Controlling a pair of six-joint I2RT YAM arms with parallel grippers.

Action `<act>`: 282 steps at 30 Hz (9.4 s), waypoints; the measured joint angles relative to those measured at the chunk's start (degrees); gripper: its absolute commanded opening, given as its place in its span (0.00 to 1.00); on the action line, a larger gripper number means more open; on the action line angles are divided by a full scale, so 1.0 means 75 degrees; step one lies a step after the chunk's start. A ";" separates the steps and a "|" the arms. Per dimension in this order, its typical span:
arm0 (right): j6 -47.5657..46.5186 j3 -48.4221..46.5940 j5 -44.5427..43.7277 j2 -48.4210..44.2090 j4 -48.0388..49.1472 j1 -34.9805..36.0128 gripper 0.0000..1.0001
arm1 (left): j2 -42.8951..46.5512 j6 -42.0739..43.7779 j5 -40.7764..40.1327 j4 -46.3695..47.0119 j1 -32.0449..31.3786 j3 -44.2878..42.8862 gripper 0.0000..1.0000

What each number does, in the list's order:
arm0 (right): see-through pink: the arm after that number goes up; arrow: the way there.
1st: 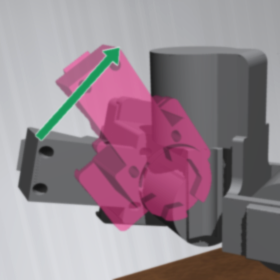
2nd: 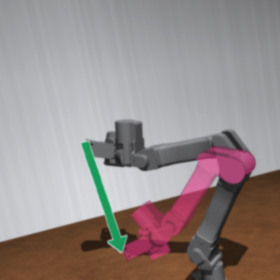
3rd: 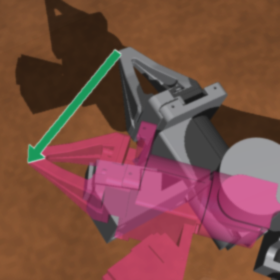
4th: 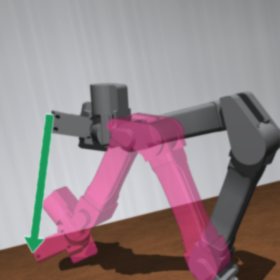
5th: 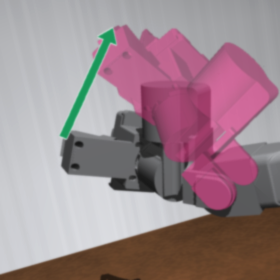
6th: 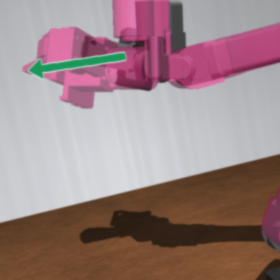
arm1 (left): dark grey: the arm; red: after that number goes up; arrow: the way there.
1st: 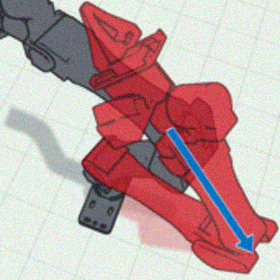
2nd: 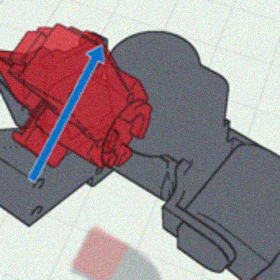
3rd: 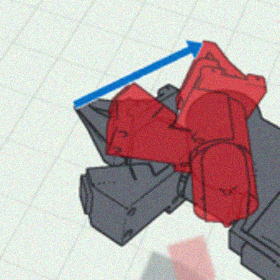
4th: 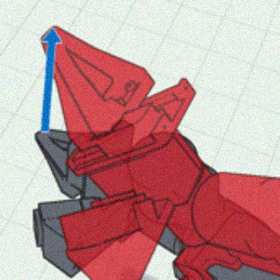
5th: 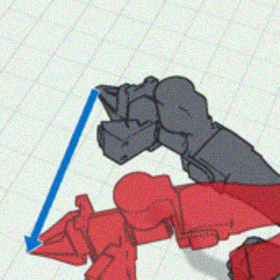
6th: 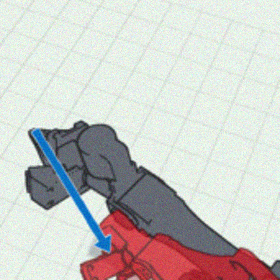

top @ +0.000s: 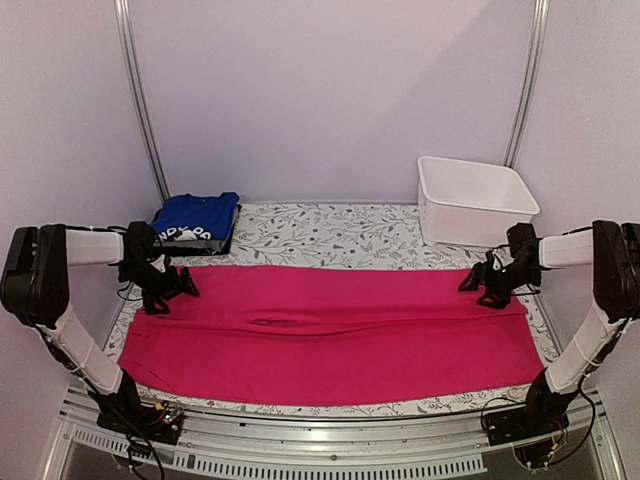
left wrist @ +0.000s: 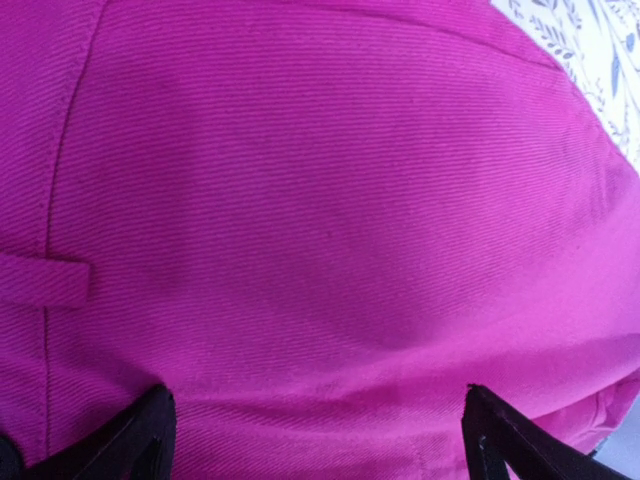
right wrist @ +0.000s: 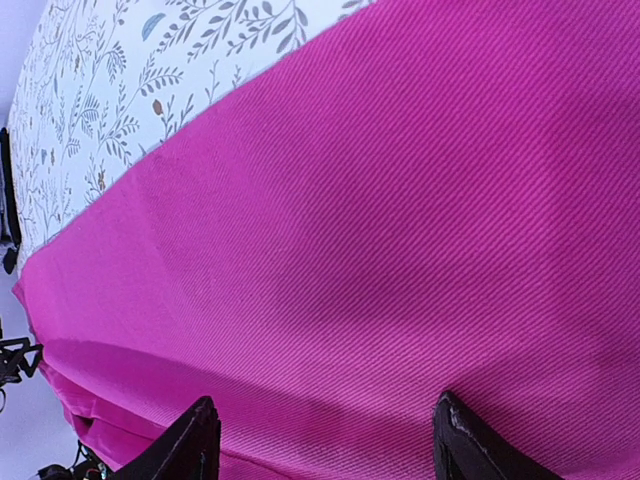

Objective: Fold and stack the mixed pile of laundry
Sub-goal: Move the flattened trousers to the center of the board, then pick up the flattened trousers from the center of the board, then fold the flattened trousers at the center of the board, then move the rectangle-folded trousers to the center of the board.

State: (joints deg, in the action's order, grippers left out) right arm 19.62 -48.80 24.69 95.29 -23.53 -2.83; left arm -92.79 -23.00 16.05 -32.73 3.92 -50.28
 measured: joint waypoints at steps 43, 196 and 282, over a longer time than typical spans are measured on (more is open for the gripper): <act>-0.1364 -0.2535 -0.2486 0.1897 0.0583 -0.1282 0.54 | 0.0192 -0.0341 -0.0154 0.0440 0.1466 -0.2547 1.00; -0.1239 -0.3363 -0.0530 0.2320 -0.2556 -0.1926 0.00 | -0.1192 -0.1160 0.1411 0.0493 0.3561 -0.0714 0.00; -0.1107 -0.4106 0.0262 0.1131 -0.2390 0.1821 0.56 | 0.1233 0.0898 0.0804 0.0431 -0.0297 -0.1419 1.00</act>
State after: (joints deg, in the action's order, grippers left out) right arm 11.31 -79.59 26.65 103.77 -41.45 10.83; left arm -83.55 -16.27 22.09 -29.50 1.69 -60.93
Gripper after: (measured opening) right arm 0.587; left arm 0.996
